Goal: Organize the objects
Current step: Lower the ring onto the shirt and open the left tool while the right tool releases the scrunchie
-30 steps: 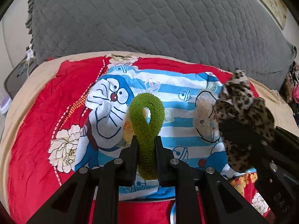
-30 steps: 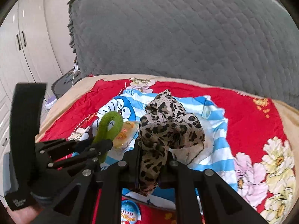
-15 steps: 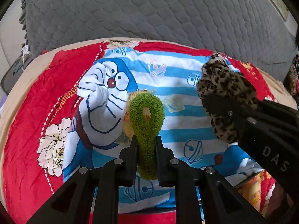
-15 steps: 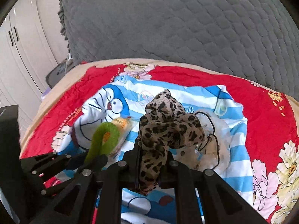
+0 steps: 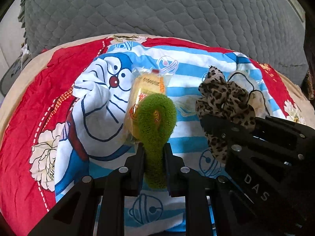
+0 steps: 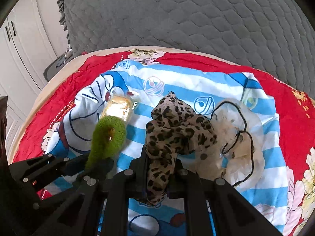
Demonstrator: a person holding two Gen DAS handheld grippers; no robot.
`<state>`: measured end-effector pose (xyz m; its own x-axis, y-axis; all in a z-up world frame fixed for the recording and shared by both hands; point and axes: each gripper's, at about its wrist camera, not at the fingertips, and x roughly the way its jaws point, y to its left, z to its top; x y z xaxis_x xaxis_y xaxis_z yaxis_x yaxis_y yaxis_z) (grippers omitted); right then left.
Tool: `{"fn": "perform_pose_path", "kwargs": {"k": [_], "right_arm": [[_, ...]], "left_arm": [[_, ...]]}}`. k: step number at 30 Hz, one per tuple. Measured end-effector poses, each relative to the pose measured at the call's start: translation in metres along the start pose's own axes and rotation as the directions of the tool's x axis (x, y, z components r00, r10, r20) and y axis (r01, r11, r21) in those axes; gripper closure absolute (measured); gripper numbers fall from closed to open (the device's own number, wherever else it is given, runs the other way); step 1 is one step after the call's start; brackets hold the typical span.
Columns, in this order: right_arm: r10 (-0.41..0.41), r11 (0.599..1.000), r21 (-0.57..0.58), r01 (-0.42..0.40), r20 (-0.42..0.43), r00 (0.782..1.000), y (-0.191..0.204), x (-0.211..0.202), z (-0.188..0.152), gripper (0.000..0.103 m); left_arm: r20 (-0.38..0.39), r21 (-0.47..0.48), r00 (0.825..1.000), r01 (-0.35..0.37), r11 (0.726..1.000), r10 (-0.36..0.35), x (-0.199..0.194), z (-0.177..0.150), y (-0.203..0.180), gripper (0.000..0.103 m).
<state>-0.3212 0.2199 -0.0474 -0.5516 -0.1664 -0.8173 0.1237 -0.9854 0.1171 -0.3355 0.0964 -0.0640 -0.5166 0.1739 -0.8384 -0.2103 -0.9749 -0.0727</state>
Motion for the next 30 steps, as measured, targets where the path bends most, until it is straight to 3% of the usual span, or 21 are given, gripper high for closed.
{"fn": "perform_pose_path", "kwargs": {"k": [17, 25, 28, 30], "right_arm": [[-0.024, 1.0, 0.02, 0.024, -0.023, 0.999, -0.009, 0.012, -0.008, 0.088], [-0.022, 0.999, 0.024, 0.023, -0.019, 1.0, -0.009, 0.008, -0.007, 0.087], [-0.01, 0.999, 0.035, 0.011, -0.023, 1.0, -0.01, 0.006, -0.008, 0.08], [-0.012, 0.999, 0.029, 0.013, -0.02, 1.0, -0.009, 0.004, -0.008, 0.071]], "left_arm": [[-0.013, 0.005, 0.999, -0.029, 1.0, 0.029, 0.007, -0.004, 0.007, 0.071], [-0.028, 0.001, 0.999, -0.041, 0.999, 0.041, 0.008, -0.006, 0.01, 0.052], [-0.04, -0.008, 0.998, -0.042, 0.999, 0.042, 0.008, -0.008, 0.012, 0.042], [-0.043, -0.011, 0.998, -0.044, 0.999, 0.043, 0.007, -0.009, 0.013, 0.04]]}}
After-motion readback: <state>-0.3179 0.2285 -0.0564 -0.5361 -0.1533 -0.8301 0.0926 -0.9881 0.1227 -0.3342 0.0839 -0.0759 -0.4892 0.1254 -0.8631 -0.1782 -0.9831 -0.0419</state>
